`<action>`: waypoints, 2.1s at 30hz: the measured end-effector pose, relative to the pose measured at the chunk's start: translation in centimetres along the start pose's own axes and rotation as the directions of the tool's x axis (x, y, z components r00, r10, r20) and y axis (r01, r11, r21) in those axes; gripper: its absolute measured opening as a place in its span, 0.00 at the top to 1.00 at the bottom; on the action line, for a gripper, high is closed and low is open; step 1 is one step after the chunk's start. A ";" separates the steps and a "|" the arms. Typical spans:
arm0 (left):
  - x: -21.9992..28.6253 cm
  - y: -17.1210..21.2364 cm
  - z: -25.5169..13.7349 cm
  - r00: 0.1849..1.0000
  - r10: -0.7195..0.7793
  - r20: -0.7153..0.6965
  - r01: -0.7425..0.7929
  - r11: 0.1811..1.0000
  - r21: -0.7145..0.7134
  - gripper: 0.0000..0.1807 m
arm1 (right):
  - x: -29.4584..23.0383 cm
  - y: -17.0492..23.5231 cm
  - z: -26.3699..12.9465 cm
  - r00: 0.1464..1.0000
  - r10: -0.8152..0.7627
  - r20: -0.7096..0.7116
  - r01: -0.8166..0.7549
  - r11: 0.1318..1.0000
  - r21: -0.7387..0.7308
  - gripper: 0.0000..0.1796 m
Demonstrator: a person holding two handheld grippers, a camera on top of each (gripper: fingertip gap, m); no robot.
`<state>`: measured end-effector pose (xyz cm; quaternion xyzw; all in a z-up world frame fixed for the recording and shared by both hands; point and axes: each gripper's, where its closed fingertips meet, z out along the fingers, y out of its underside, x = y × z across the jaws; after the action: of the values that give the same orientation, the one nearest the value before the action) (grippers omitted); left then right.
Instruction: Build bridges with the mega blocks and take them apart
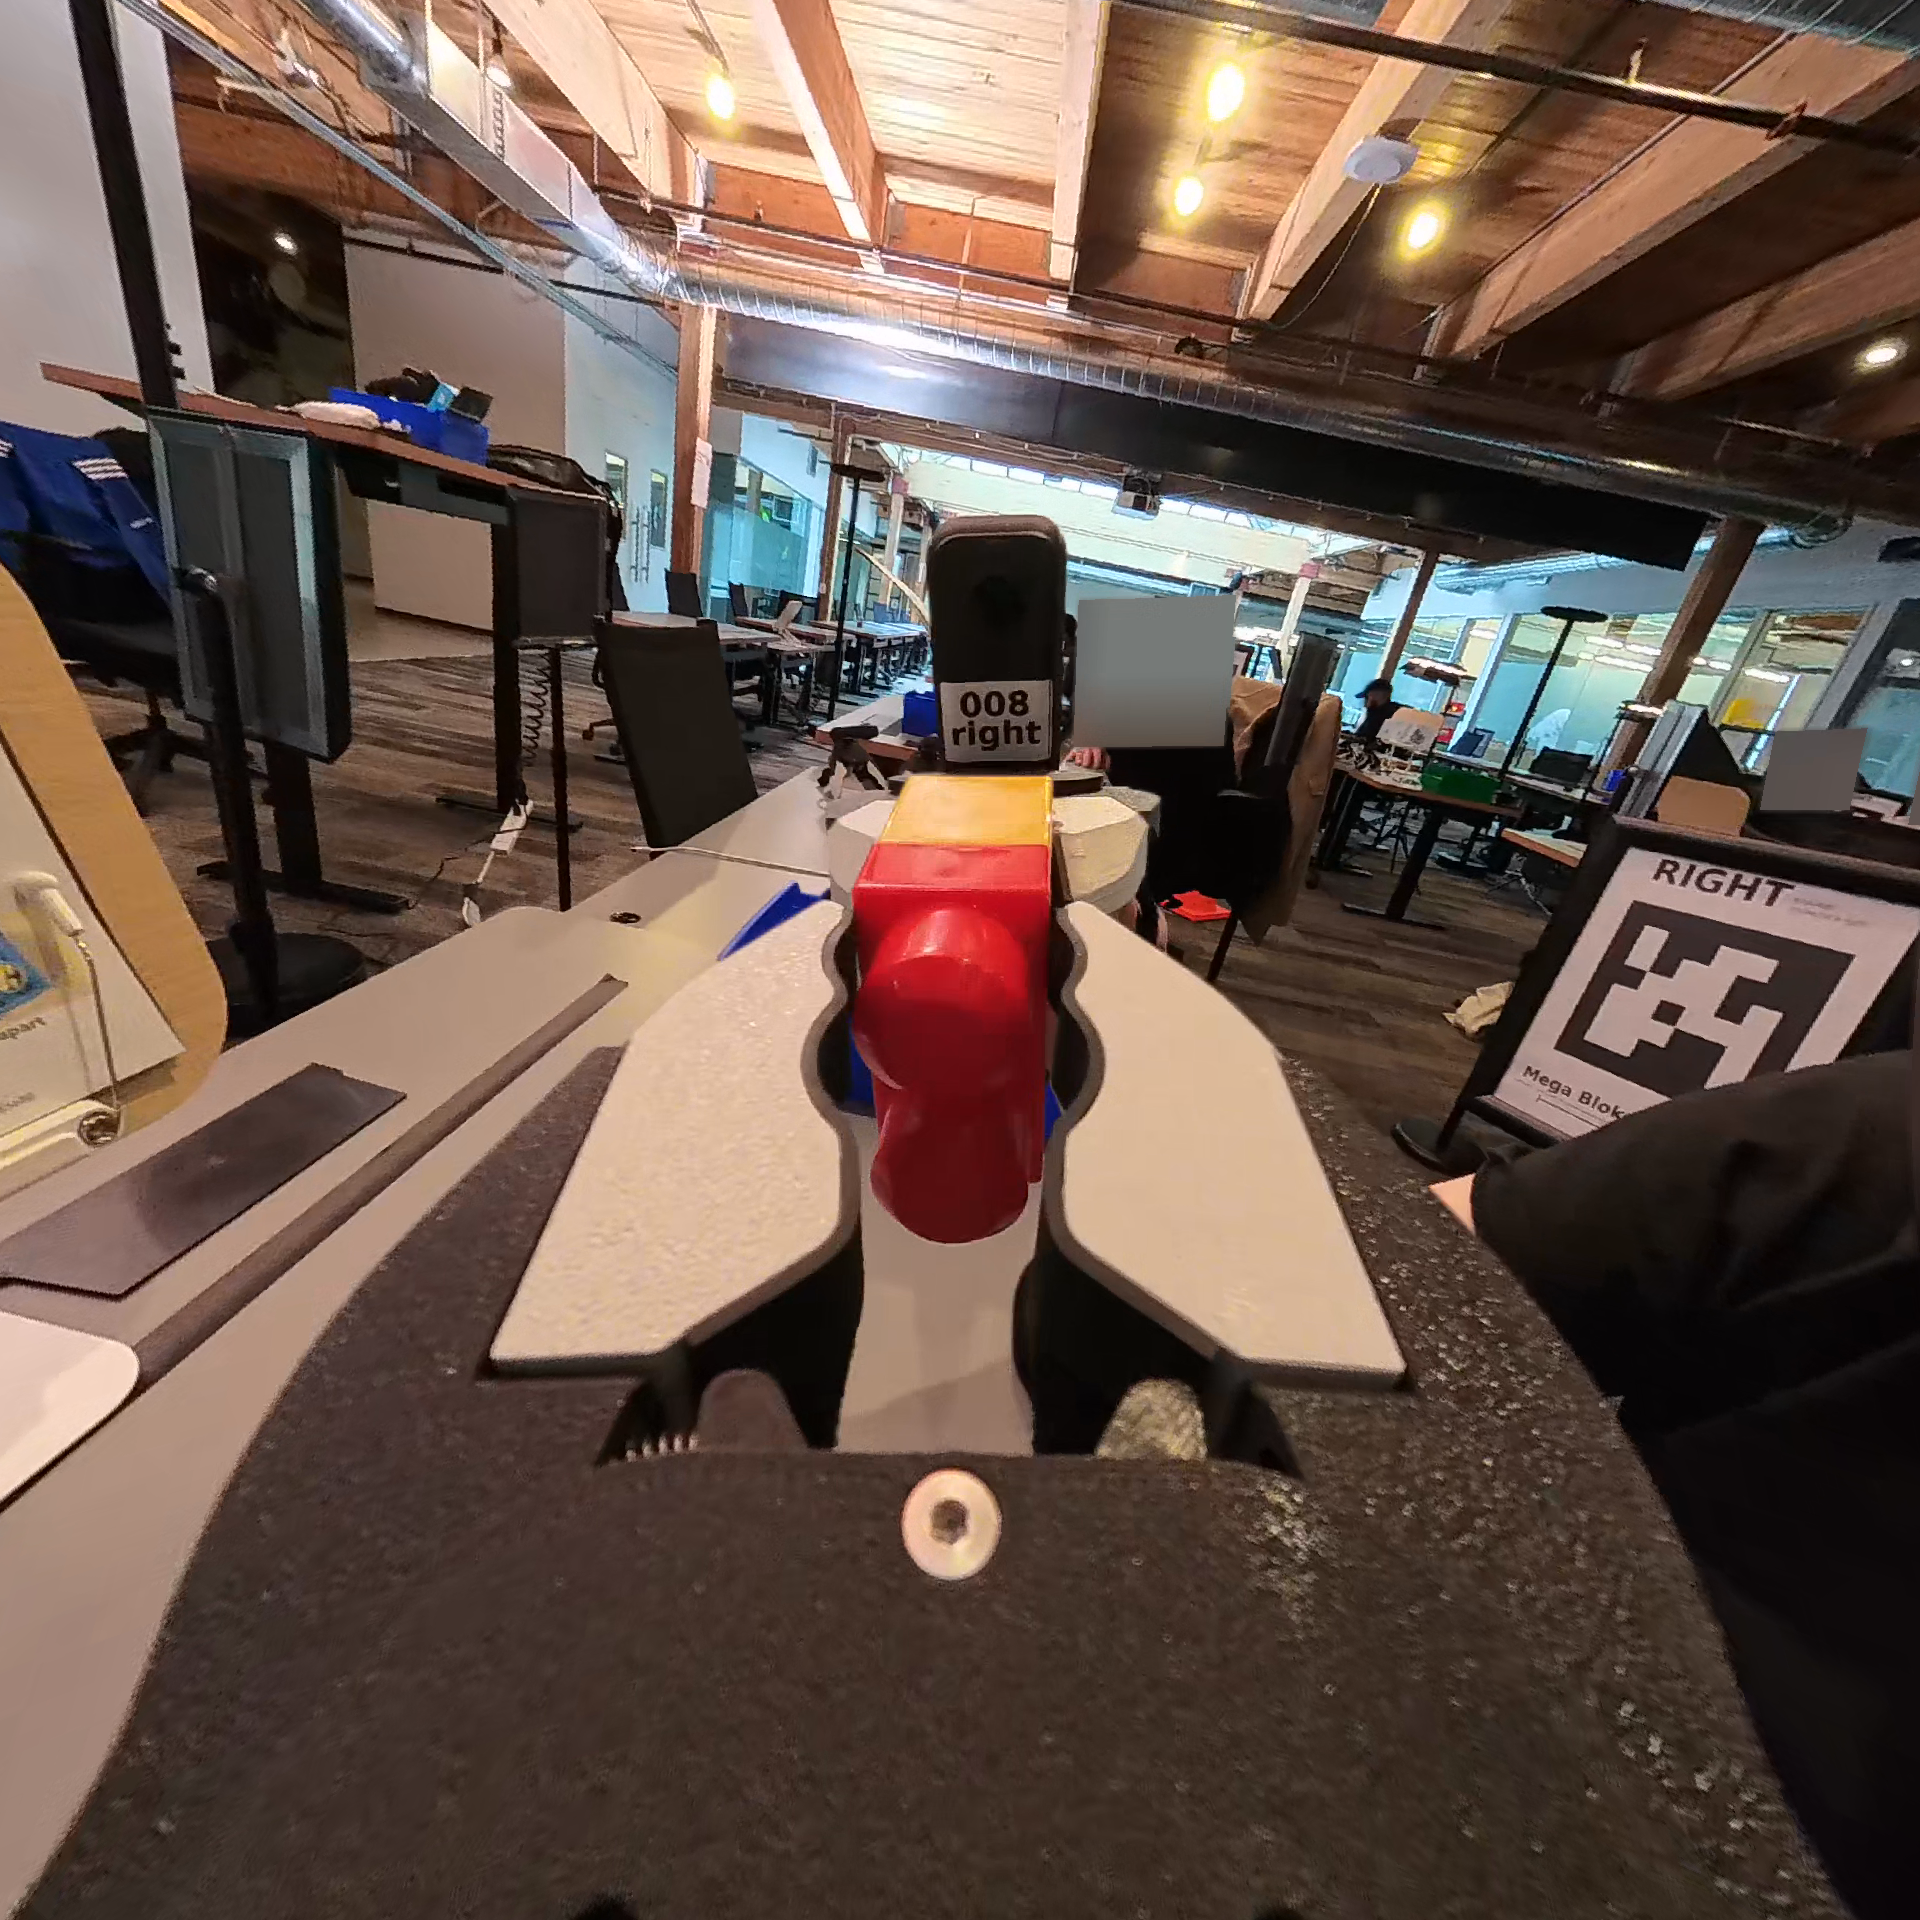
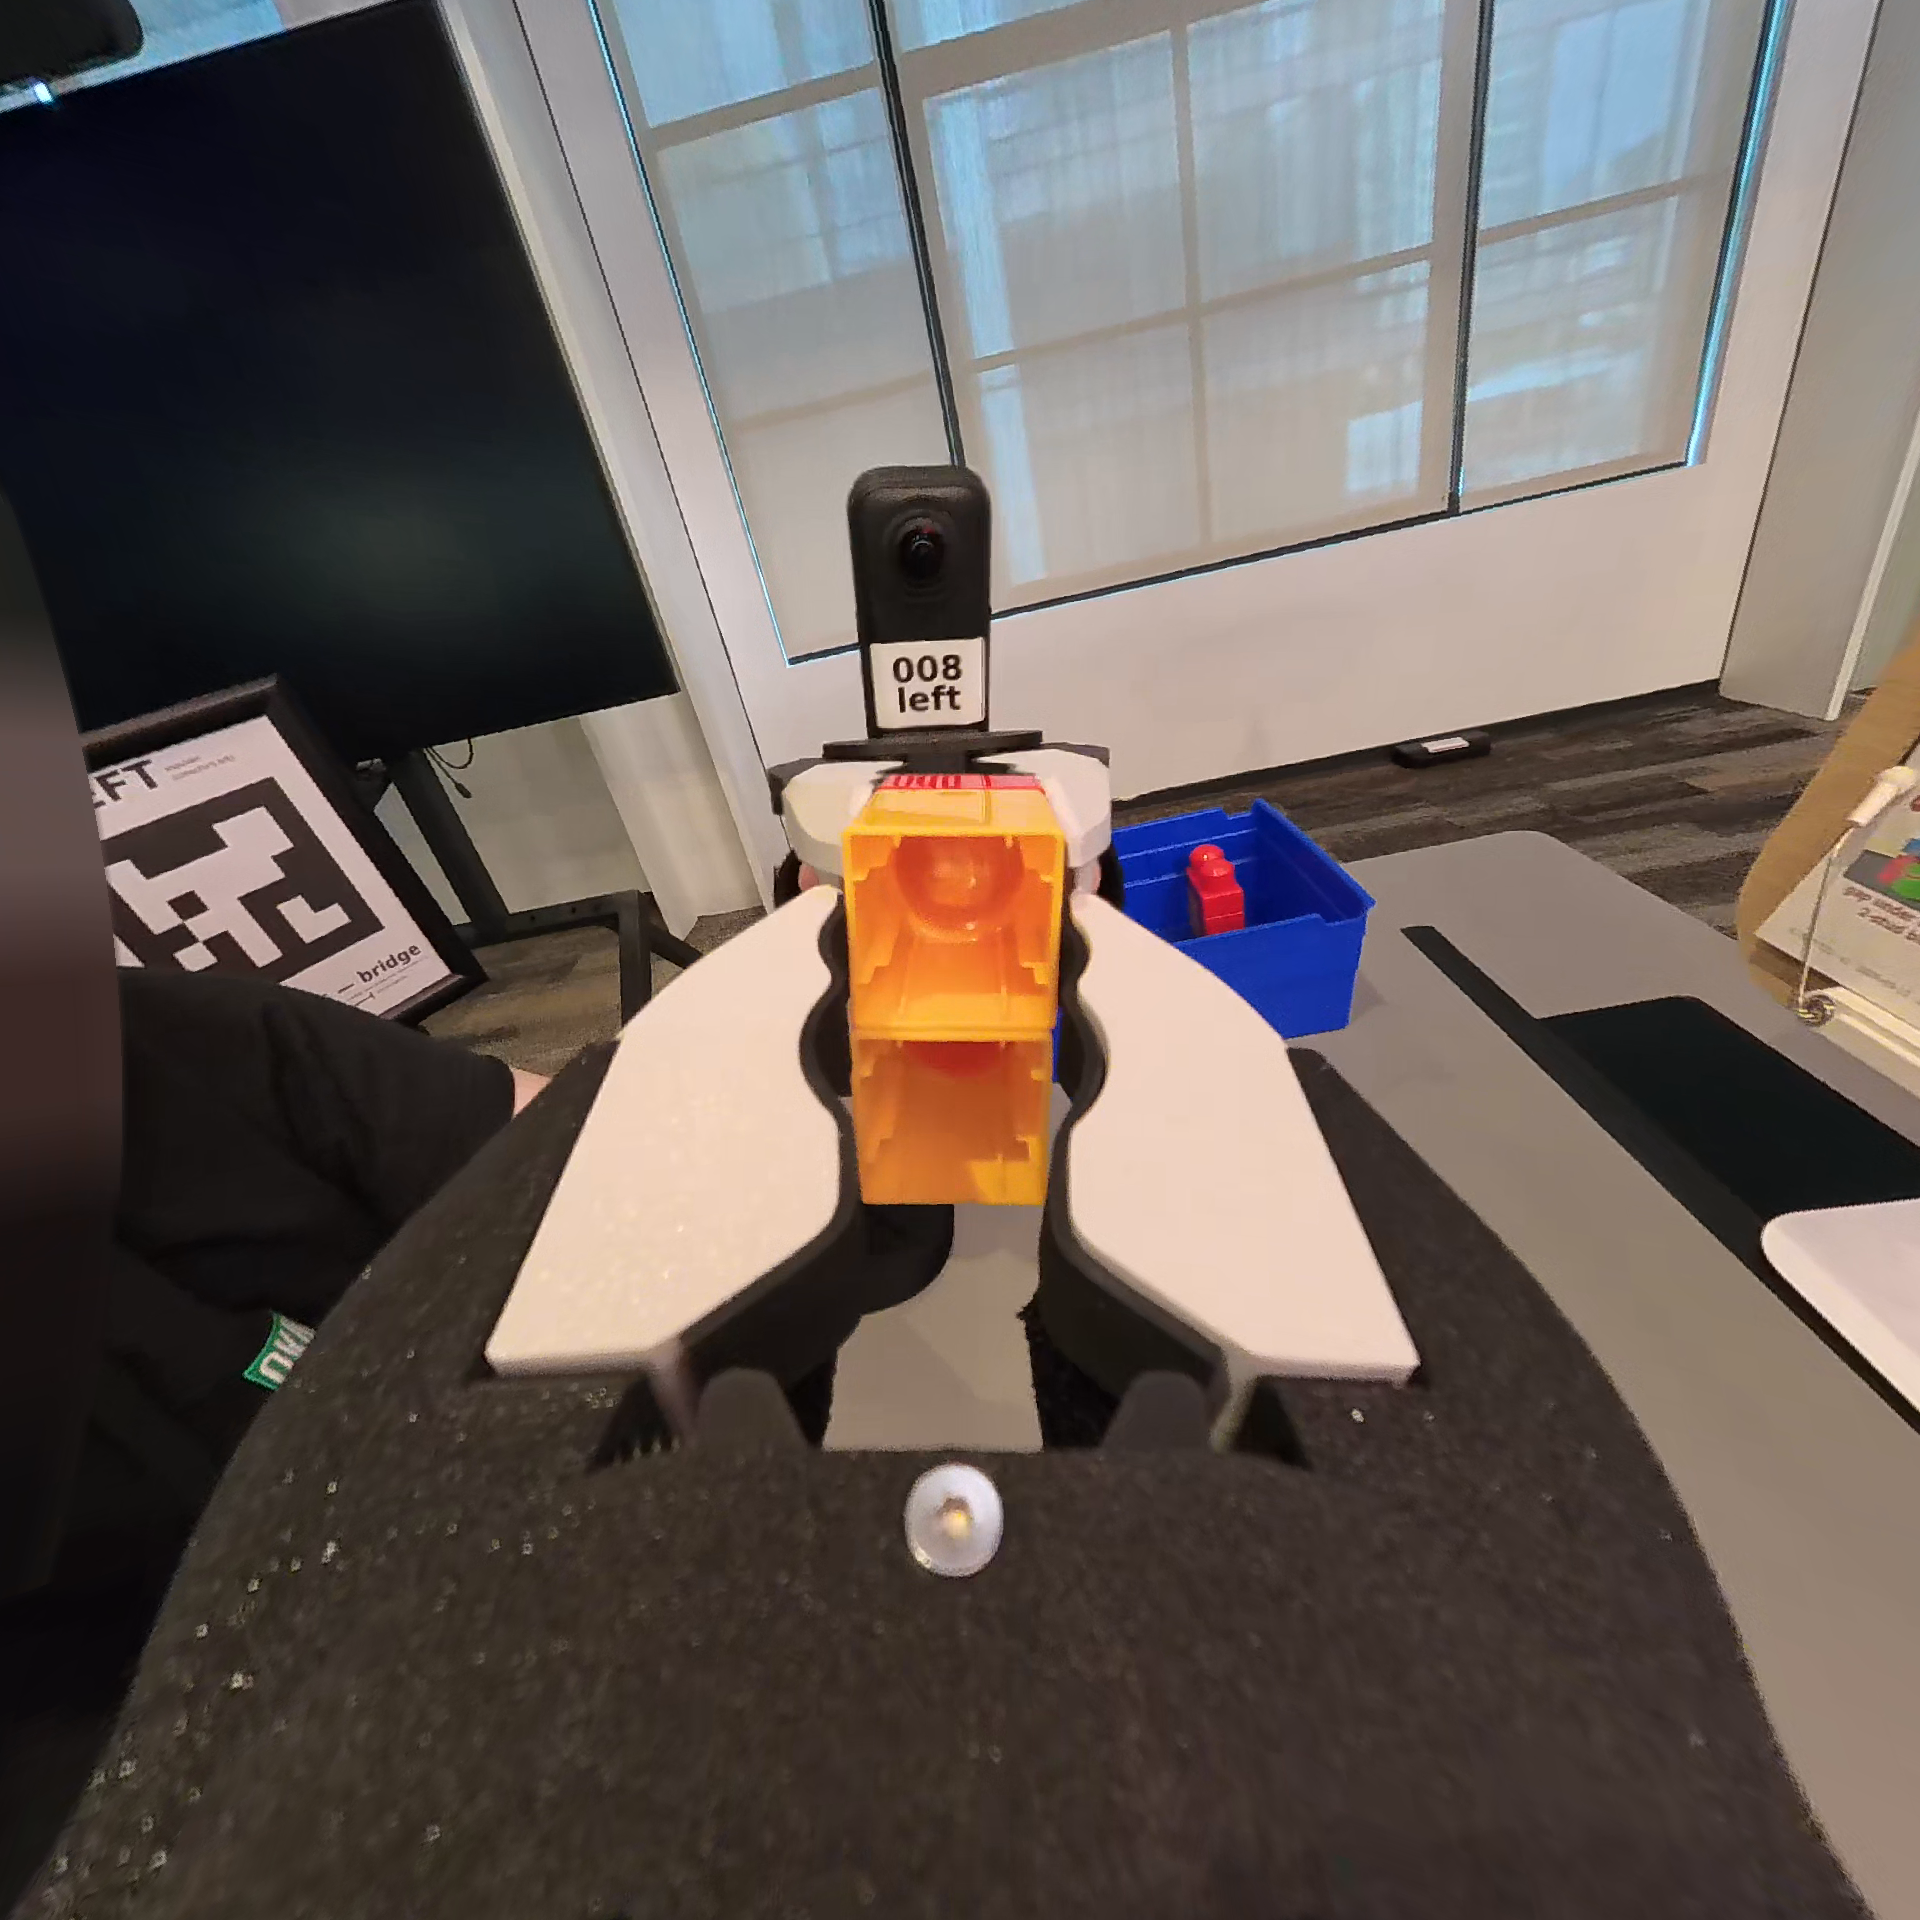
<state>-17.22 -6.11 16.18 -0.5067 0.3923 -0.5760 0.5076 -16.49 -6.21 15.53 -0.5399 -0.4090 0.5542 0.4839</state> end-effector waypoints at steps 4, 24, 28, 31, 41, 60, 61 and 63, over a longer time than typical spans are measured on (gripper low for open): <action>-0.2 0.2 0.0 1.000 -0.003 0.004 0.003 1.000 -0.009 0.81 | 0.2 0.1 -0.1 1.000 -0.002 -0.005 0.002 1.000 -0.001 0.80; -0.7 1.1 0.8 0.999 -0.046 -0.015 0.046 0.998 -0.046 0.81 | 0.7 0.6 0.0 0.999 -0.014 -0.040 0.012 0.999 -0.046 0.80; -0.5 1.0 1.1 0.999 -0.047 -0.012 0.046 0.998 -0.034 0.81 | 0.6 0.5 -0.3 0.999 -0.010 -0.037 0.009 0.999 -0.052 0.80; -0.4 1.0 1.3 0.999 -0.036 -0.010 0.036 0.999 -0.033 0.81 | 0.4 0.5 -0.6 0.999 -0.025 -0.048 0.022 0.997 -0.072 0.80; -3.3 -4.6 -6.2 0.992 -0.029 0.124 0.007 0.984 0.178 0.82 | 1.2 -5.5 -12.9 0.980 0.033 -0.194 0.007 0.979 0.202 0.80; -0.9 0.4 -0.7 0.997 -0.073 -0.026 0.072 0.997 -0.034 0.81 | 10.4 14.1 -48.0 -0.103 0.246 -0.964 -0.444 0.856 0.266 0.80; -0.8 0.4 -0.8 0.997 -0.070 -0.027 0.069 0.997 -0.035 0.81 | 10.6 14.2 -48.1 -0.111 0.251 -0.961 -0.446 0.852 0.274 0.79; -0.7 0.4 -0.8 0.998 -0.063 -0.026 0.062 0.997 -0.041 0.81 | 10.6 14.3 -48.5 -0.145 0.266 -0.953 -0.441 0.845 0.303 0.69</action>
<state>-17.97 -5.50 15.55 -0.5210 0.3945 -0.5905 0.4736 30.88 -1.99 -4.58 -0.8839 0.1878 0.0853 0.4198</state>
